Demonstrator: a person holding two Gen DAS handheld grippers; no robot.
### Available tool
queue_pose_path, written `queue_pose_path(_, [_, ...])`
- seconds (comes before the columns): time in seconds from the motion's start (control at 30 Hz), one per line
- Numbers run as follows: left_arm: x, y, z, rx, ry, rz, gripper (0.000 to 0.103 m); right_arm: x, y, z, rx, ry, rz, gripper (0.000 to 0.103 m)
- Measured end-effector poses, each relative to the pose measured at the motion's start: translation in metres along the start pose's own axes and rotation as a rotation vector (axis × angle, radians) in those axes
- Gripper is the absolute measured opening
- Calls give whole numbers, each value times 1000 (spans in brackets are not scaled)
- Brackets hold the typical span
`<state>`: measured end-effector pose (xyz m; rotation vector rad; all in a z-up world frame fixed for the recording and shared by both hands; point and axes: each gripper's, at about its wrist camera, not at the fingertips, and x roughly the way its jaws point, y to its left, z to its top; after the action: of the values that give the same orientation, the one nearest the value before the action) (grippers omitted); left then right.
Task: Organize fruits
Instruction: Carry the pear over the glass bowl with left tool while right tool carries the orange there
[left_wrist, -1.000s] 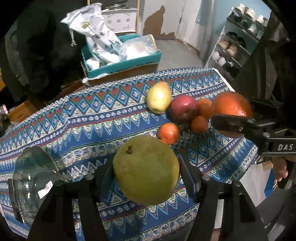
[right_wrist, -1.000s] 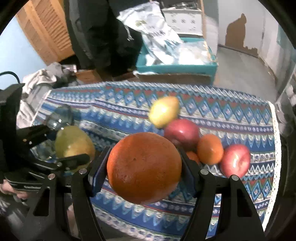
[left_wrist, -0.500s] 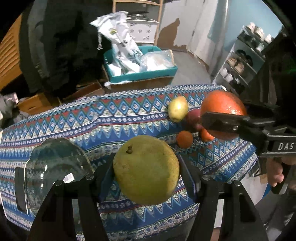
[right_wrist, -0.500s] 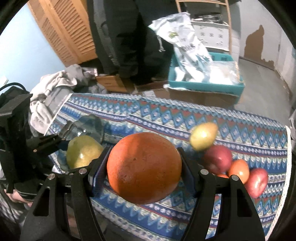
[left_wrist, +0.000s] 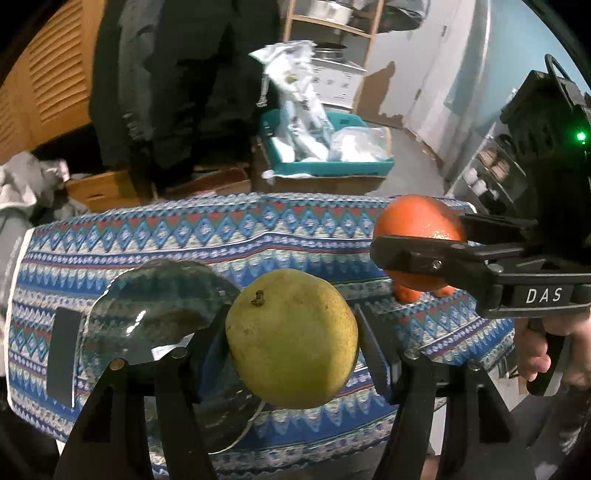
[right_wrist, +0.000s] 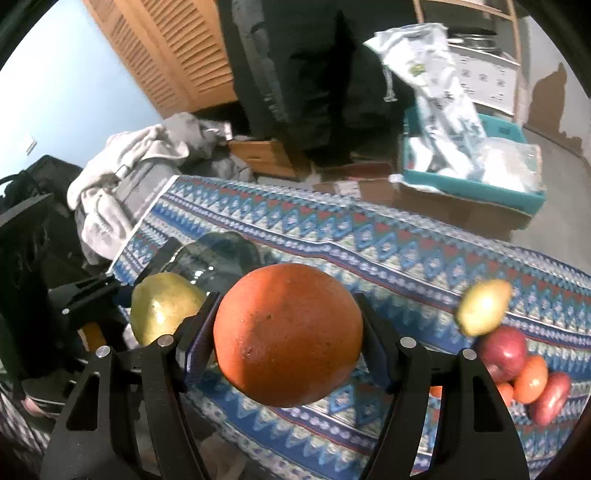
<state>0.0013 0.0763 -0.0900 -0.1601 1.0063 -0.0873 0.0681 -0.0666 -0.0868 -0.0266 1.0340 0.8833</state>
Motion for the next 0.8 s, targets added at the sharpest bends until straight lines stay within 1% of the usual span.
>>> queue_pose_path(0.27, [-6,43,-9,-74,-3,37,67,37,32,15,-35,53,36,70])
queue_pose_path(0.47, [-5,73,-18,-130,13,70,67,68,52,22,-49,103,62,70])
queue_pose_path(0.63, [5,100,-31,-176,49,108,67,96,67,23,-57,159,79,70])
queue_pose_path(0.8, [23,125,-48,-234,109,135,67,125,79,19,-67,221,76,70])
